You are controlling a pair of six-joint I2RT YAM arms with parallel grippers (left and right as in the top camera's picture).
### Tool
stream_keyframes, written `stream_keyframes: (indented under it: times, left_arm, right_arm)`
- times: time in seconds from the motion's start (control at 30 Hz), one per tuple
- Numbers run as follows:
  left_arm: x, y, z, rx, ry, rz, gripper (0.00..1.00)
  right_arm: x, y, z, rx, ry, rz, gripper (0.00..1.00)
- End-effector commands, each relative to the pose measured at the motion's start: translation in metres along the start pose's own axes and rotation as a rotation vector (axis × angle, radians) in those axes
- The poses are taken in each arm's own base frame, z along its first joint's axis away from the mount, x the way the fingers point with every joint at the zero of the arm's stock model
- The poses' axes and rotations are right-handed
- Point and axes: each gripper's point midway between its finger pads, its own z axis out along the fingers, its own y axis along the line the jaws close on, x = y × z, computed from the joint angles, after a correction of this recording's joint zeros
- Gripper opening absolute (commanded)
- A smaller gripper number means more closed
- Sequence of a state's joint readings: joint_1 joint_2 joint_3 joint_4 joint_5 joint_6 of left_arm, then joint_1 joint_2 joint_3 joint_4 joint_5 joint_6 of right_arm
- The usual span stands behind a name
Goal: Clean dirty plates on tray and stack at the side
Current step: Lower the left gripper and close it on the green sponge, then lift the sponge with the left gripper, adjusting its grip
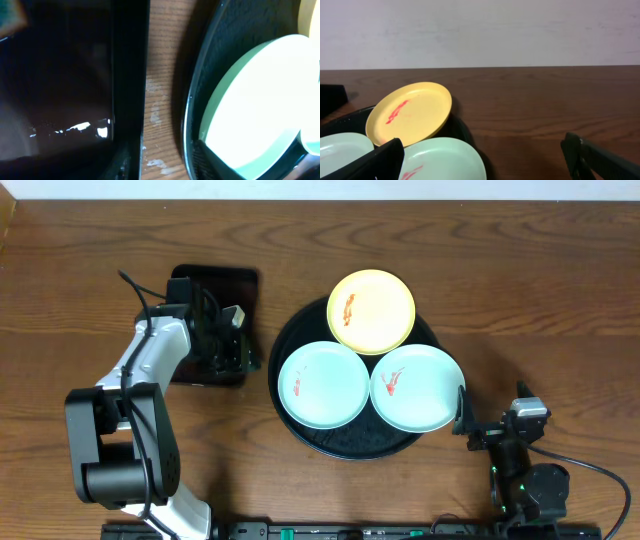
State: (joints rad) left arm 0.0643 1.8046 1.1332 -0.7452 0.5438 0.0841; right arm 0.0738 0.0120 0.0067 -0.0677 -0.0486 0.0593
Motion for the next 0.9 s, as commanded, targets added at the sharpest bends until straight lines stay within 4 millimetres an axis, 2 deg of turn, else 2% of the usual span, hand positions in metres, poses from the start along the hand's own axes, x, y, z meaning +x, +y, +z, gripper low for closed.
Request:
stream_keyframes:
  times: [0.0,0.07,0.17,0.27,0.4,0.47,0.53,0.67,0.8,0.87]
  left_arm:
    - [-0.026,-0.003,-0.028,-0.064,-0.087,0.022,0.49]
    - [-0.036,0.005,-0.044,-0.158,-0.141,0.002,0.61]
    - [-0.050,0.015,-0.070,-0.267,-0.241,-0.037,0.64]
    - [-0.067,0.028,-0.093,-0.346,-0.364,-0.110,0.84]
    - [-0.088,0.053,-0.112,-0.423,-0.504,-0.250,0.86]
    - [-0.107,0.055,-0.113,-0.400,-0.578,-0.273,0.89]
    - [-0.115,0.055,-0.111,-0.376,-0.612,-0.315,0.90]
    - [-0.119,0.061,-0.103,-0.381,-0.606,-0.333,0.90]
    - [-0.115,0.084,-0.092,-0.448,-0.606,-0.468,0.90]
    - [-0.112,0.093,-0.080,-0.456,-0.583,-0.519,0.90]
  right_arm:
    - [0.000,-0.003,0.000,0.010,-0.001,-0.008,0.99]
    - [0.000,-0.003,0.000,0.010,-0.001,-0.008,0.99]
    - [0.000,-0.003,0.000,0.010,-0.001,-0.008,0.99]
    - [0.000,-0.003,0.000,0.010,-0.001,-0.008,0.99]
    - [0.000,-0.003,0.000,0.010,-0.002,-0.008,0.99]
    - [0.000,-0.003,0.000,0.010,-0.001,-0.008,0.99]
    - [0.000,-0.003,0.000,0.010,-0.001,-0.008,0.99]
    - [0.000,-0.003,0.000,0.010,-0.002,-0.008,0.99]
    - [0.000,-0.003,0.000,0.010,-0.001,-0.008,0.99]
    - [0.000,-0.003,0.000,0.010,-0.001,-0.008,0.99]
